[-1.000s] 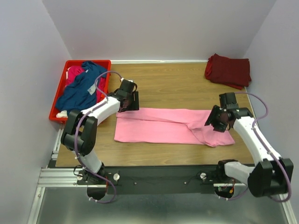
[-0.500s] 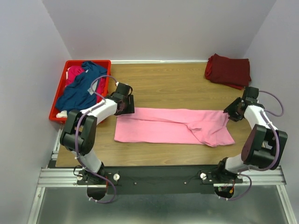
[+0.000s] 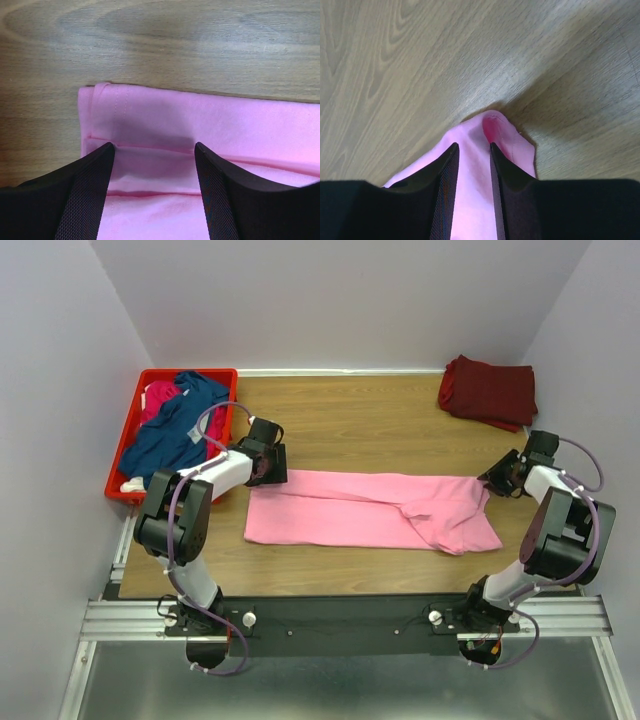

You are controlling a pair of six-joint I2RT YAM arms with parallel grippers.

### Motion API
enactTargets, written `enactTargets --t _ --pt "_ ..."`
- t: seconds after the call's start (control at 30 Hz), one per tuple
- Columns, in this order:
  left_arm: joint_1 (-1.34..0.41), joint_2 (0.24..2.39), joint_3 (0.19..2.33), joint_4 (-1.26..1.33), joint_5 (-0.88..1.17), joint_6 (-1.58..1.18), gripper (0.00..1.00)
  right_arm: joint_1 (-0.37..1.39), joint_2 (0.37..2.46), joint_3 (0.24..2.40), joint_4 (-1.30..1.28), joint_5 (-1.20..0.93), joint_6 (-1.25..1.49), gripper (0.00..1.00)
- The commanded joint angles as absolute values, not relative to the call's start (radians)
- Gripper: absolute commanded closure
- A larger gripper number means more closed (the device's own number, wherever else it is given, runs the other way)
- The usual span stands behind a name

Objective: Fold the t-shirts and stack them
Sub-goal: Fold the tshirt

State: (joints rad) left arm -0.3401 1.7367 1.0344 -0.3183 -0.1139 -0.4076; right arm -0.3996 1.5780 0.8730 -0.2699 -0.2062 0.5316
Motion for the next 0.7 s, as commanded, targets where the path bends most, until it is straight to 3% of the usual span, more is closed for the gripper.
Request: enactTargets --t 0.0,0.3,0.43,0.67 --pt "-0.331 1.775 1.039 -0.314 -0.087 -0.396 0.27 -0.405 1.588 0.842 -0.233 -0.232 0.515 0.62" --pt "-0.330 1.772 1.032 -0.314 -0.089 -0.393 0.26 -0.407 1.532 0.799 -0.233 -0.129 0.500 0.62" --pt "-0.328 1.772 1.032 -0.314 -0.089 -0.391 0.27 -0.407 1.554 0.808 -0.230 -0.193 0.482 0.63" --pt "-0.330 1.769 1.031 -0.316 -0.089 -0.394 0.27 -0.407 1.582 0.815 -0.199 -0.262 0.480 0.78"
